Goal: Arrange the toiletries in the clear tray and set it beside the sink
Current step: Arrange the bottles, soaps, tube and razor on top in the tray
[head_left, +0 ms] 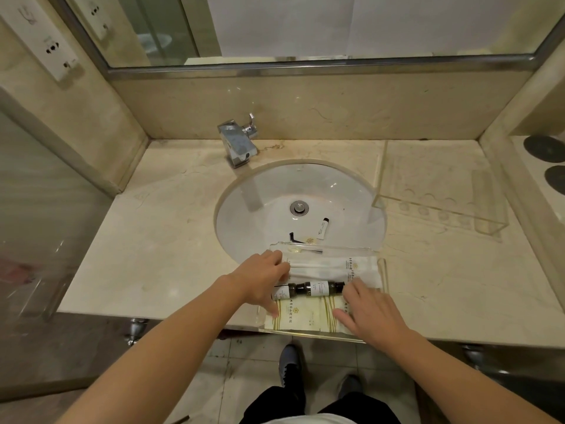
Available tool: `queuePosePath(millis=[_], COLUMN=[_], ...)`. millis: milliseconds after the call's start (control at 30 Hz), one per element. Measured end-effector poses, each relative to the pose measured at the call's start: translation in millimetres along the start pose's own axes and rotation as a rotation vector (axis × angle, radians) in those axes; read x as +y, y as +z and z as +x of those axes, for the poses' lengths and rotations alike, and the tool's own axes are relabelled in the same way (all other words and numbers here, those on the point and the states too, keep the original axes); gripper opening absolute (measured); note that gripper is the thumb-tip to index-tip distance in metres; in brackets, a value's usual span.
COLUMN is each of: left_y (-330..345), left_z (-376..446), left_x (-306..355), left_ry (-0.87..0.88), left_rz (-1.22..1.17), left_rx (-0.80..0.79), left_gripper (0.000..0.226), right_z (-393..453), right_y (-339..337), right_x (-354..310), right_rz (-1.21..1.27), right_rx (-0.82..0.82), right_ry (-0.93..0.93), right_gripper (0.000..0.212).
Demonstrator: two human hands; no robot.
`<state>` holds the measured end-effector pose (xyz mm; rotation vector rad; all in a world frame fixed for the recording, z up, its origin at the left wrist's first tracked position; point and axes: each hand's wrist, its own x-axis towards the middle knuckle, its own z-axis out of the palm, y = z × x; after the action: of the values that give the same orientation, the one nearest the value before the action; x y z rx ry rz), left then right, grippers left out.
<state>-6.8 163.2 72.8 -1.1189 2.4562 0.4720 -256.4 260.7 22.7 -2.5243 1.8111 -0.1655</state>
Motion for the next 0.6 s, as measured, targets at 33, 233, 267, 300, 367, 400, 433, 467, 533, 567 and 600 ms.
queuePosePath(millis=[33, 233, 267, 300, 367, 400, 433, 467, 533, 567, 600], left_y=[0, 0, 0, 0, 0, 0, 1, 0, 0, 0, -1], left_z=[0, -1, -1, -2, -2, -2, -2, -2, -2, -2, -2], left_x=[-1, -5, -5, -5, -5, -5, -5, -5, -5, -5, -4], left_ry=[-0.004, -0.046, -0.05, -0.051, -0.051, -0.051, -0.051, -0.052, -0.052, -0.052, -0.053], left_rz=[-0.008, -0.093, -0.101, -0.106, -0.108, -0.109, -0.111, -0.113, -0.116, -0.115, -0.115], left_rx=[0.007, 0.022, 0.022, 0.02, 0.016, 0.015, 0.013, 0.011, 0.01, 0.01, 0.01], left_gripper=[0.069, 0.069, 0.07, 0.07, 0.072, 0.072, 0.072, 0.072, 0.072, 0.072, 0.072], right_z=[1, -1, -1, -1, -1, -1, -2, -3, -3, -2, -1], right_y=[1, 0, -2, -4, -6, -6, -6, -5, -4, -2, -1], right_x=[-3, -7, -6, -6, -3, -2, 0, 1, 5, 6, 7], right_rz=[0.005, -0.015, -0.034, -0.049, -0.055, -0.051, -0.05, -0.052, -0.069, -0.081, -0.093], right_rx=[-0.015, -0.052, -0.032, -0.005, 0.045, 0.053, 0.052, 0.046, 0.037, 0.044, 0.05], right_ry=[0.007, 0.034, 0.03, 0.028, 0.034, 0.039, 0.045, 0.053, 0.065, 0.065, 0.065], right_gripper=[0.033, 0.036, 0.036, 0.037, 0.038, 0.038, 0.037, 0.036, 0.031, 0.029, 0.027])
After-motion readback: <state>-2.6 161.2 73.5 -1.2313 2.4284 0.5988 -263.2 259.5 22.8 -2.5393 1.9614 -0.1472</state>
